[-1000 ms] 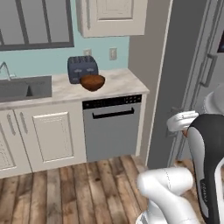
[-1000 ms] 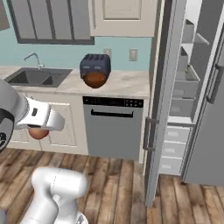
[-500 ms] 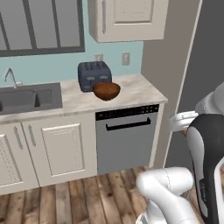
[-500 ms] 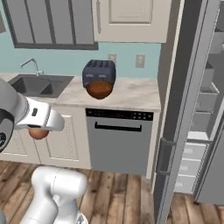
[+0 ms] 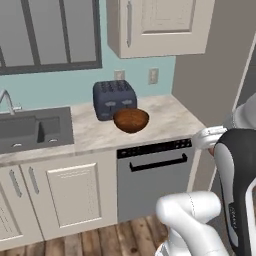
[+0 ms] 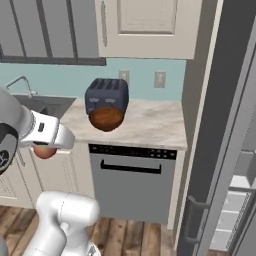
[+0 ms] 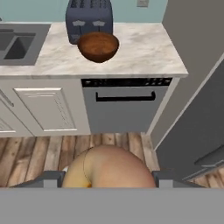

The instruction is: Take the mushroom, peach, and broccoli from the freezer and place them in the bowl on the counter.

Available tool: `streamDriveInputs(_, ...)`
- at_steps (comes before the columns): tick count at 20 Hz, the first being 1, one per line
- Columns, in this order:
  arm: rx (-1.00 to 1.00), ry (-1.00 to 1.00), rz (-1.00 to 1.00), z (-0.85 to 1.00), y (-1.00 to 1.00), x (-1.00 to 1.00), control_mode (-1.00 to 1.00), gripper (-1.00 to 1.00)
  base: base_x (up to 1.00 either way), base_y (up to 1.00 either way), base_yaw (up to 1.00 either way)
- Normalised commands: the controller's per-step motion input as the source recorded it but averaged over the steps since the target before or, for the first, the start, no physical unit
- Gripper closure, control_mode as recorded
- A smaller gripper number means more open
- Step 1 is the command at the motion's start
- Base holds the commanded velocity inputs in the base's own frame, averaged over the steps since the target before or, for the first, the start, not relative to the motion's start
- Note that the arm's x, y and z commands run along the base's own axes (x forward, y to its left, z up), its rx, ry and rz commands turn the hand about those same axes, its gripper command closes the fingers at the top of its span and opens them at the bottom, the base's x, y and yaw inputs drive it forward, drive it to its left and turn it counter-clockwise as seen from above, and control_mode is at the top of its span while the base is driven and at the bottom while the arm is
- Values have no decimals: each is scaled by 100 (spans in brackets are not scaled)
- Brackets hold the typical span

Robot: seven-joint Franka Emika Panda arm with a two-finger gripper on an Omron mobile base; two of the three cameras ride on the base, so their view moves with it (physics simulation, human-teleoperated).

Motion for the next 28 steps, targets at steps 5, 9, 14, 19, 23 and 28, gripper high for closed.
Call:
streamDriveInputs(5,0,0,0,0,0,0,100,100,47,24,2)
streamDriveInputs(9,0,0,0,0,0,0,100,100,55,18,2)
streamDriveInputs(14,0,0,0,0,0,0,100,100,59,22,8)
streamDriveInputs(19,0,0,0,0,0,0,100,100,62,18,9)
streamDriveInputs(23,0,0,0,0,0,0,100,100,62,12,8)
streamDriveInputs(28,0,0,0,0,0,0,100,100,61,9,8)
